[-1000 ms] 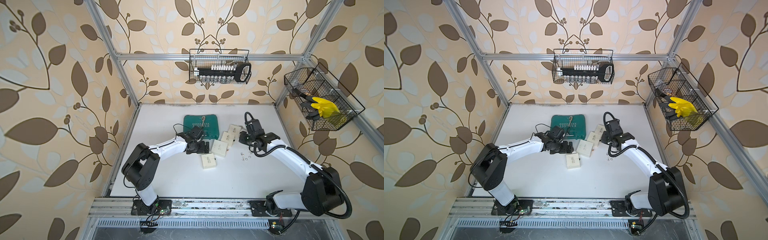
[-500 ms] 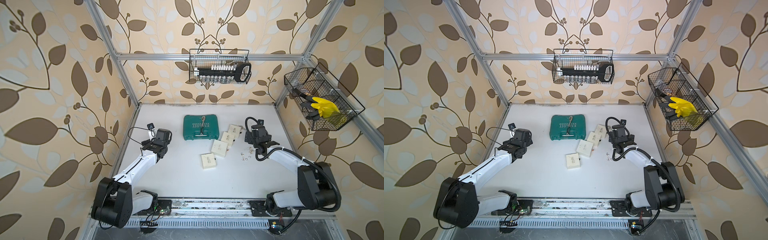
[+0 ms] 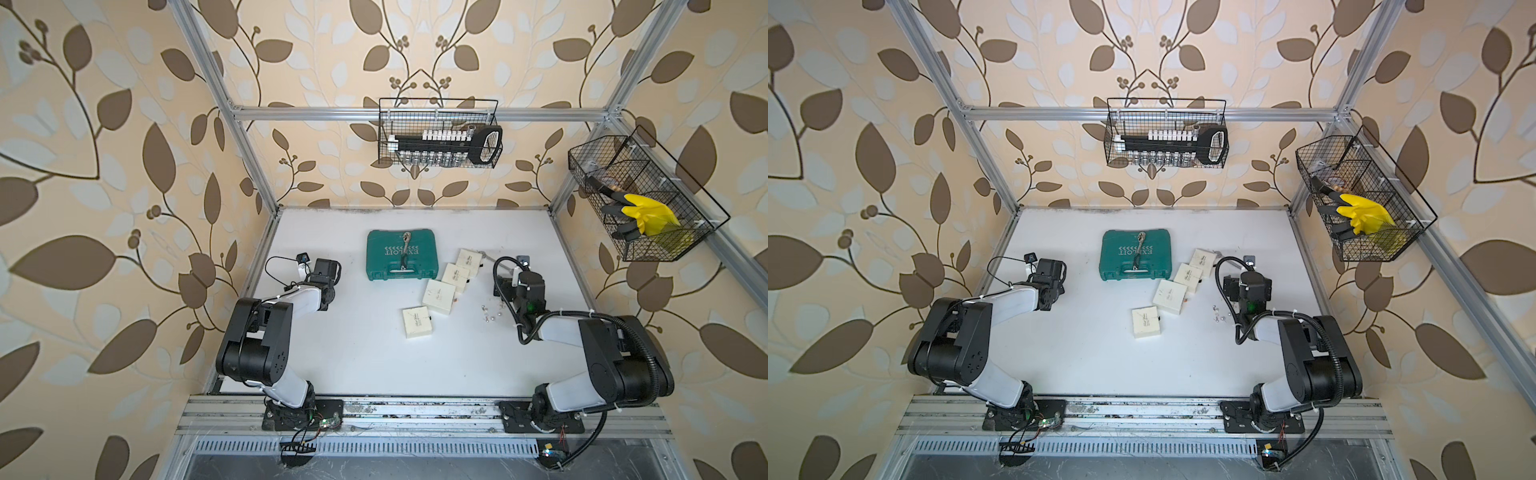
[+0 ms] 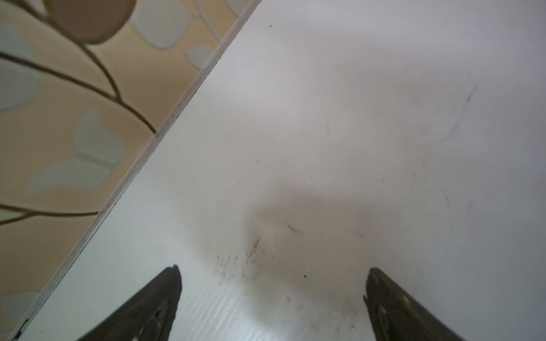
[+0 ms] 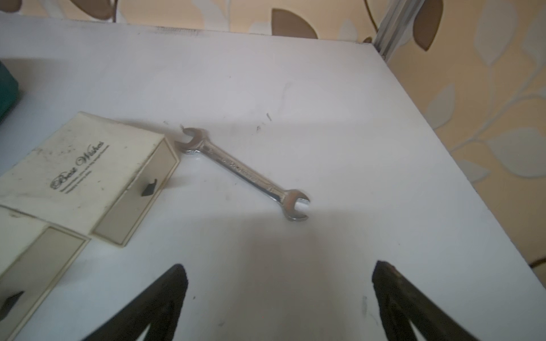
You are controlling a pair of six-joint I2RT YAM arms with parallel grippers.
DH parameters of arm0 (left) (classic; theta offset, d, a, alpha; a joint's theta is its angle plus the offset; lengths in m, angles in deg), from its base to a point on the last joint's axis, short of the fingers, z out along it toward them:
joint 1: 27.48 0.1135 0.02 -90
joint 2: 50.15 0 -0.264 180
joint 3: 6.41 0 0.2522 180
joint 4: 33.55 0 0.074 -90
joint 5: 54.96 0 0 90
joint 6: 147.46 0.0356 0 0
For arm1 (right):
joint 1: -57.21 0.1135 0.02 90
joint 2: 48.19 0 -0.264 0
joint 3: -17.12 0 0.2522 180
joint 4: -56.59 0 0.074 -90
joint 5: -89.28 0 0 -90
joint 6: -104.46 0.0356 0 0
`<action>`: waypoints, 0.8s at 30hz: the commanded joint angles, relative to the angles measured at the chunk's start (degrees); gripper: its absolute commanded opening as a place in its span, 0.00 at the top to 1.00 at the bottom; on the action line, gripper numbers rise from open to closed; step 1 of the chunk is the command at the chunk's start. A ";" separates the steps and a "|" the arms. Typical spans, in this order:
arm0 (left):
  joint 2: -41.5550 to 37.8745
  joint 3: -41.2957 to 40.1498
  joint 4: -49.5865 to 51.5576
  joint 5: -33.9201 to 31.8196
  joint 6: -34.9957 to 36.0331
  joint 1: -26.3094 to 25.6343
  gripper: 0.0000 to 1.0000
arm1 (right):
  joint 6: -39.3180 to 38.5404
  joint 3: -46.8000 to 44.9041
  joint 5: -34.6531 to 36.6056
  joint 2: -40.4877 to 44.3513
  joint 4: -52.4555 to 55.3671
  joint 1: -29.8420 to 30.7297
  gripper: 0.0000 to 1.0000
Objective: Take out the earrings from the drawer-style jewelry box
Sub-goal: Reset both arms
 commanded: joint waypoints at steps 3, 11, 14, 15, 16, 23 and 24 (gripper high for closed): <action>1.15 0.61 -10.70 2.13 9.07 0.46 0.01 | 0.46 -0.99 -4.34 -0.67 -8.29 0.04 0.00; -4.59 -12.79 -32.47 12.88 15.59 1.18 0.01 | 0.46 -0.99 -4.39 -0.53 -8.13 0.04 0.00; -7.33 -20.76 -44.36 18.68 17.47 1.23 0.01 | 0.44 -1.02 -4.30 -0.50 -8.20 0.08 0.00; -5.12 -21.95 -49.16 19.28 18.39 1.26 0.01 | 0.41 -1.04 -4.35 -0.44 -8.22 0.12 0.00; -3.00 -21.83 -52.31 18.55 18.80 1.36 0.01 | 0.41 -1.06 -4.32 -0.44 -8.15 0.15 0.00; -4.69 -20.42 -46.27 20.36 17.25 2.45 0.01 | 0.37 -1.13 -4.25 -0.43 -8.29 0.16 0.00; -4.80 -20.41 -46.19 20.36 17.24 2.49 0.01 | 0.37 -1.13 -4.25 -0.40 -8.27 0.16 0.00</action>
